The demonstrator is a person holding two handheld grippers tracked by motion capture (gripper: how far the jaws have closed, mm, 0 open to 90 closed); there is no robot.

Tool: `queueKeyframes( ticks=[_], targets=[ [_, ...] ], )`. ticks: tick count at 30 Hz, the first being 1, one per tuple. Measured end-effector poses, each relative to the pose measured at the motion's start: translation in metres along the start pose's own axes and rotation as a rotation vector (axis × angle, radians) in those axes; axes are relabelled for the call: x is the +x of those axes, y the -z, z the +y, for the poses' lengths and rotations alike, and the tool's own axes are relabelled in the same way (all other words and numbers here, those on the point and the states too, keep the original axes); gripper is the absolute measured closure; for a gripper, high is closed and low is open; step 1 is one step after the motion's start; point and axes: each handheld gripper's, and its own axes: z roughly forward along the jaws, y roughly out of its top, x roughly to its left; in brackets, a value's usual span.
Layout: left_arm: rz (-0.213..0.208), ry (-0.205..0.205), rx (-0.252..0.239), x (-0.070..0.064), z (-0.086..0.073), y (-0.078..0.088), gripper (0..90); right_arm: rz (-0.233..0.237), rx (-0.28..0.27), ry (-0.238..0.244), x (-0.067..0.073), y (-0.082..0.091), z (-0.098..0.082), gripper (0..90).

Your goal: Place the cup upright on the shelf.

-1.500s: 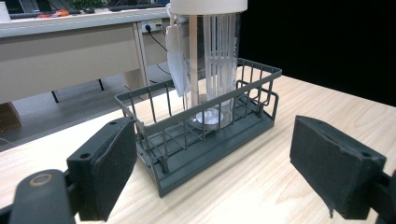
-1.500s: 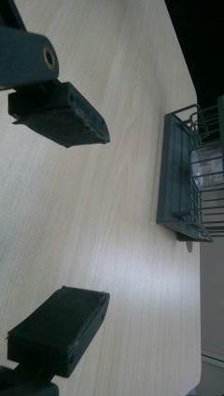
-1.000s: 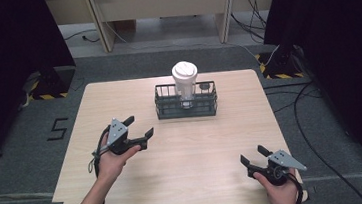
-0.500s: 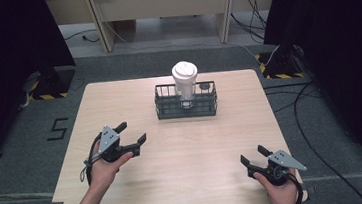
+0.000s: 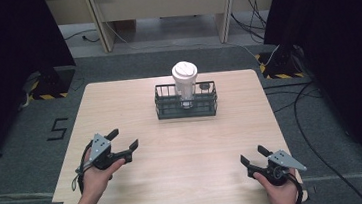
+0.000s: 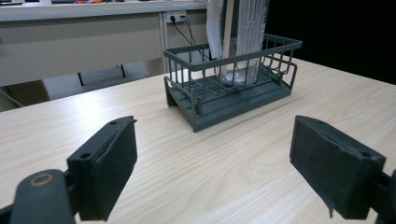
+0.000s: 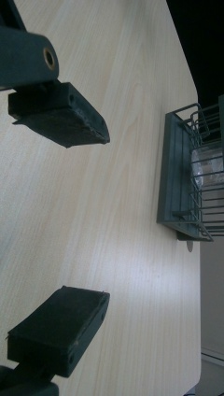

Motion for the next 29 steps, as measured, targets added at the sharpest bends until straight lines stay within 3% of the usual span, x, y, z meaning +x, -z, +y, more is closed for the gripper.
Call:
queueKeyframes(
  ticks=[7, 16, 29],
  targets=[
    [0.033, 0.024, 0.019, 0.007, -0.018, 0.011, 14.6, -0.001, 0.001, 0.002, 0.000, 0.000, 0.000, 20.4],
    [0.081, 0.023, 0.035, 0.013, -0.032, 0.018, 14.8, 0.003, 0.003, 0.006, 0.000, 0.000, 0.000, 20.4],
    [0.077, 0.029, 0.041, 0.012, -0.040, 0.017, 15.0, 0.000, 0.004, 0.014, 0.001, 0.000, 0.000, 20.3]
  ],
)
